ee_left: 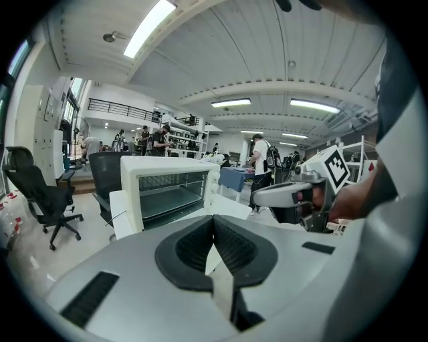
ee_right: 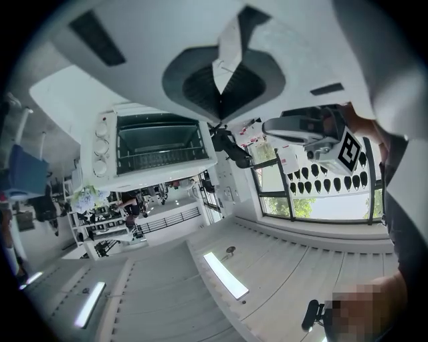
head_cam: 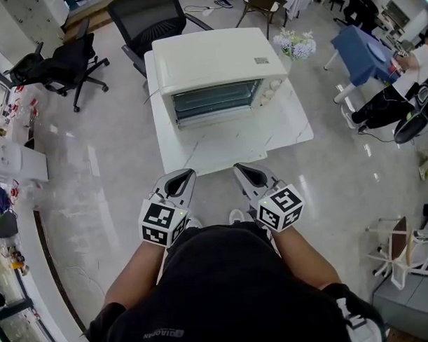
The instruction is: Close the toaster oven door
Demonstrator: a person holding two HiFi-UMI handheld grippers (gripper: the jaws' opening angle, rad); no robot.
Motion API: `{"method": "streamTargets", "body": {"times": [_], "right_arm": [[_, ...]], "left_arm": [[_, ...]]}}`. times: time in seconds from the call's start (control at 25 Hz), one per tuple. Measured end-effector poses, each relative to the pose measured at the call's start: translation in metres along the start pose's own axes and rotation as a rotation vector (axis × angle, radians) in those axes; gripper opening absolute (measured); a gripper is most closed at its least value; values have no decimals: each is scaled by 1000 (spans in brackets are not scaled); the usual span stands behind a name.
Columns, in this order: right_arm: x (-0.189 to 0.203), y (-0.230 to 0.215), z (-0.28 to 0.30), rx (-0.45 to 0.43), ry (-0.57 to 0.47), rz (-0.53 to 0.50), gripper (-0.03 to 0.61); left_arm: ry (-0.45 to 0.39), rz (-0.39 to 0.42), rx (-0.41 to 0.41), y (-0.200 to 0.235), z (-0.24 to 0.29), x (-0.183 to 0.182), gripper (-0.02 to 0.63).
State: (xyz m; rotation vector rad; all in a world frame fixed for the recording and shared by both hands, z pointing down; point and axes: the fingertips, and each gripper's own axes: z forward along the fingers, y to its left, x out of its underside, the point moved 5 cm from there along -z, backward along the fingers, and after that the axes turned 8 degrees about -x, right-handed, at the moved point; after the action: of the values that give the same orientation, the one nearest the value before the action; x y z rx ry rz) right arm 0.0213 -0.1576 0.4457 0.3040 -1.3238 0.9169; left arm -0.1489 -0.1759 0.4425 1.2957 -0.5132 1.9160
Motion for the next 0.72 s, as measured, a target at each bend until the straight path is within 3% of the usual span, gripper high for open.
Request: {"method": "streamTargets", "body": {"times": [0.2, 0.72], "right_arm": [[-12, -18, -8, -9, 28, -79, 2], [-14, -32, -16, -64, 50, -162, 2]], "left_arm": [[-6, -9, -20, -14, 9, -6, 3], [-1, -21, -83, -30, 16, -6, 3]]}}
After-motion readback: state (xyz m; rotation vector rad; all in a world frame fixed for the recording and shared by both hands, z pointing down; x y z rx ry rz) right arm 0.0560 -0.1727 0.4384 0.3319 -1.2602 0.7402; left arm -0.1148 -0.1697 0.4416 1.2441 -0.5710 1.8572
